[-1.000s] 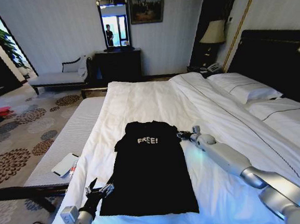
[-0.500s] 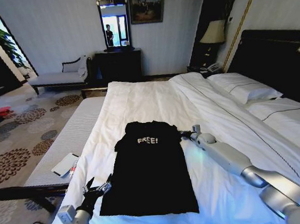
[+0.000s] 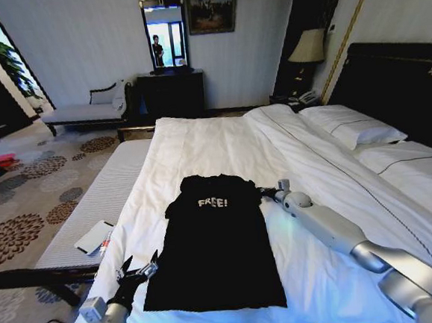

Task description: Fold the clothes on the bed.

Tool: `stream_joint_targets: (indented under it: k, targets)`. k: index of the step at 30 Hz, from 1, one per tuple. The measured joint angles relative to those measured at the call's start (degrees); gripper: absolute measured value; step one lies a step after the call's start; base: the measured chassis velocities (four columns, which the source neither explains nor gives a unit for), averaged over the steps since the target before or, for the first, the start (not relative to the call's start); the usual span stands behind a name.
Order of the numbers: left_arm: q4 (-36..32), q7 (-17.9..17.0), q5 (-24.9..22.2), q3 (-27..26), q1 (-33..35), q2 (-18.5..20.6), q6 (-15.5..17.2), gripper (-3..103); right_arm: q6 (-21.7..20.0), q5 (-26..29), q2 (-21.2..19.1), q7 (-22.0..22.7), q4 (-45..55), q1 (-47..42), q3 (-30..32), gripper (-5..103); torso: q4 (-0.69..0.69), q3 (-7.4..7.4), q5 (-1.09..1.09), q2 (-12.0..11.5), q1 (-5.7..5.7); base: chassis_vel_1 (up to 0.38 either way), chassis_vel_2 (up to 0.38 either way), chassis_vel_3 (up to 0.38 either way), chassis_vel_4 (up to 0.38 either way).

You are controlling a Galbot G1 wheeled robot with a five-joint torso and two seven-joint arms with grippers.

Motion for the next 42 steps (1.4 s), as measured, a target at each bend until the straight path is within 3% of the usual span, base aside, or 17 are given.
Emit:
stream_joint_targets:
  k: [3, 5, 7, 9, 16, 17, 20, 23, 25, 30, 32, 34, 36, 40, 42]
  targets:
    - [0.0, 0.0, 0.2, 0.4, -0.1, 0.0, 0.0, 100, -0.9, 0.7, -0.7, -0.4, 1.3, -0.6, 0.4, -3, -0.01, 0.00, 0.00, 0.0, 0.00, 0.000, 0.000, 0.000, 0.000]
    - [0.0, 0.0, 0.2, 0.7, -0.1, 0.0, 0.0, 100, -1.3, 0.8, -0.9, -0.7, 1.7, -0.9, 0.5, 1, -0.01, 0.00, 0.00, 0.0, 0.00, 0.000, 0.000, 0.000, 0.000]
    - [0.0, -0.1, 0.4, 1.0, -0.1, 0.0, 0.0, 100, -1.5, 1.0, -0.8, -1.0, 1.7, -1.1, 0.7, 12, 0.01, 0.00, 0.01, 0.0, 0.00, 0.000, 0.000, 0.000, 0.000]
    - [0.0, -0.1, 0.5, 1.0, -0.1, 0.0, 0.0, 100, -1.6, 1.1, -0.7, -1.0, 1.6, -1.1, 0.7, 12, 0.01, 0.00, 0.00, 0.0, 0.00, 0.000, 0.000, 0.000, 0.000]
    - [-0.3, -0.1, 0.5, 0.5, 0.2, 0.2, 0.1, 100, -1.6, 0.4, 0.9, -1.4, -1.3, 0.0, -0.3, 44, 0.02, 0.00, 0.00, 0.0, 0.00, 0.000, 0.000, 0.000, 0.000]
    - [-0.3, -0.1, 0.5, 0.5, 0.2, 0.2, 0.1, 100, -1.6, 0.4, 0.9, -1.4, -1.3, 0.0, -0.3, 44, 0.02, 0.00, 0.00, 0.0, 0.00, 0.000, 0.000, 0.000, 0.000]
    - [-0.4, -0.1, 0.3, 0.3, 0.2, 0.3, 0.2, 100, -1.2, -0.6, 1.4, -1.7, -2.7, 0.4, -0.9, 61, 0.01, 0.00, 0.00, 0.0, 0.00, 0.000, 0.000, 0.000, 0.000]
    - [-0.4, -0.1, 0.3, 0.3, 0.2, 0.3, 0.2, 100, -0.9, -0.9, 1.6, -1.9, -3.7, 0.7, -1.2, 66, 0.01, 0.00, 0.00, 0.0, 0.00, 0.000, 0.000, 0.000, 0.000]
    - [-0.2, -0.1, 0.1, 0.3, 0.0, 0.3, 0.2, 100, -0.7, -1.1, 1.7, -2.0, -4.2, 1.0, -1.6, 77, 0.00, 0.00, 0.00, 0.0, 0.00, 0.000, 0.000, 0.000, 0.000]
    - [0.1, -0.1, -0.3, 0.1, -0.3, 0.4, 0.2, 100, -0.6, -1.4, 1.9, -1.9, -4.1, 1.1, -2.3, 93, 0.00, 0.00, -0.01, 0.0, 0.00, 0.000, 0.000, 0.000, 0.000]
    - [0.2, -0.1, -0.4, 0.0, -0.4, 0.4, 0.2, 100, -0.6, -1.5, 2.0, -1.9, -4.1, 1.1, -2.5, 91, 0.00, 0.00, 0.00, 0.0, 0.00, 0.000, 0.000, 0.000, 0.000]
    - [0.2, -0.1, -0.6, -0.3, -0.4, 0.4, 0.2, 100, -0.6, -1.5, 2.2, -1.9, -4.0, 1.2, -2.8, 80, 0.01, 0.00, 0.00, 0.0, 0.00, 0.000, 0.000, 0.000, 0.000]
    - [0.2, -0.1, -0.7, -0.4, -0.4, 0.4, 0.2, 100, -0.6, -1.5, 2.2, -1.8, -3.9, 1.2, -2.9, 80, 0.01, 0.00, 0.00, 0.0, 0.00, 0.000, 0.000, 0.000, 0.000]
    - [0.3, -0.1, -0.7, -0.6, -0.3, 0.2, 0.2, 100, -0.6, -1.6, 2.3, -1.8, -3.7, 1.2, -3.1, 59, 0.01, 0.00, 0.00, 0.0, 0.00, 0.000, 0.000, 0.000, 0.000]
    - [0.3, -0.1, -0.7, -0.6, -0.3, 0.1, 0.1, 100, -0.6, -1.6, 2.3, -1.7, -3.7, 1.1, -3.1, 59, 0.01, 0.00, 0.00, 0.0, 0.00, 0.000, 0.000, 0.000, 0.000]
